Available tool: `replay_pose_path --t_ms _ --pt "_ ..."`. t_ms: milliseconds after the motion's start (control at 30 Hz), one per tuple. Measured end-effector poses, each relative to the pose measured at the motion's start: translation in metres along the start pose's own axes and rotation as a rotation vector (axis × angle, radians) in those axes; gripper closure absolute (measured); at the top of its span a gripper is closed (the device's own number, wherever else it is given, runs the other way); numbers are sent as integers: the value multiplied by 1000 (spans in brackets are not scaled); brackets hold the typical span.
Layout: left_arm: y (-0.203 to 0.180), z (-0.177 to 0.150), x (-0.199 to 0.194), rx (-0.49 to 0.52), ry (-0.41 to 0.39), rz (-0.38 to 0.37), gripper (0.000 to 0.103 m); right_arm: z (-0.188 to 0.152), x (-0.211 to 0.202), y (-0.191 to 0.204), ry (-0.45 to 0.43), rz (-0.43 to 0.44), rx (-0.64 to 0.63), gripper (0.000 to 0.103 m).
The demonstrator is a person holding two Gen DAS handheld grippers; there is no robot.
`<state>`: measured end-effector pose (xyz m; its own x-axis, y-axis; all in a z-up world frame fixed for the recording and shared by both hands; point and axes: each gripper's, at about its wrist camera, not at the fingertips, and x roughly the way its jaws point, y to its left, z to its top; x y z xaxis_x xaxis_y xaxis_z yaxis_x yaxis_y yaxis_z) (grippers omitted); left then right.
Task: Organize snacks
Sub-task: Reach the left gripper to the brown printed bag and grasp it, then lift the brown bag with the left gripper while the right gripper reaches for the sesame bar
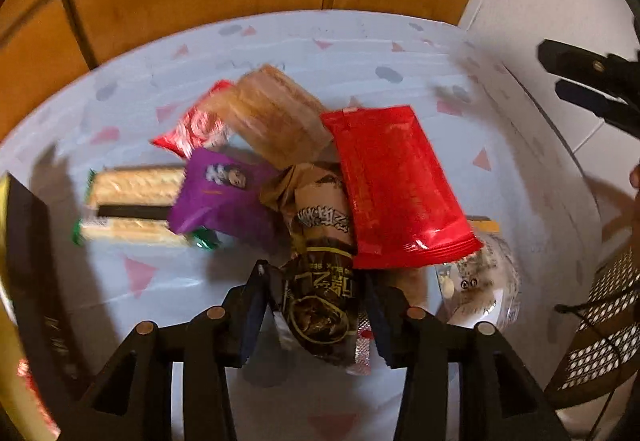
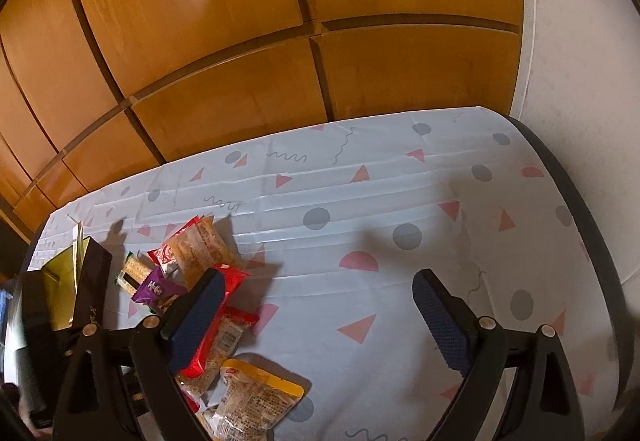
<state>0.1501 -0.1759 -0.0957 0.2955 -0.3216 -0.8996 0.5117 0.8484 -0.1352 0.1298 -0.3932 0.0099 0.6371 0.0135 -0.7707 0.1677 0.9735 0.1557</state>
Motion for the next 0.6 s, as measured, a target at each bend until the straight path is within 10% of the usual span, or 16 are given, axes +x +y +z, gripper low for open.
replay_pose_path --t_ms 600 --pt "-9 -105 -54 -123 -38 11 70 -4 16 -4 73 -83 -16 7"
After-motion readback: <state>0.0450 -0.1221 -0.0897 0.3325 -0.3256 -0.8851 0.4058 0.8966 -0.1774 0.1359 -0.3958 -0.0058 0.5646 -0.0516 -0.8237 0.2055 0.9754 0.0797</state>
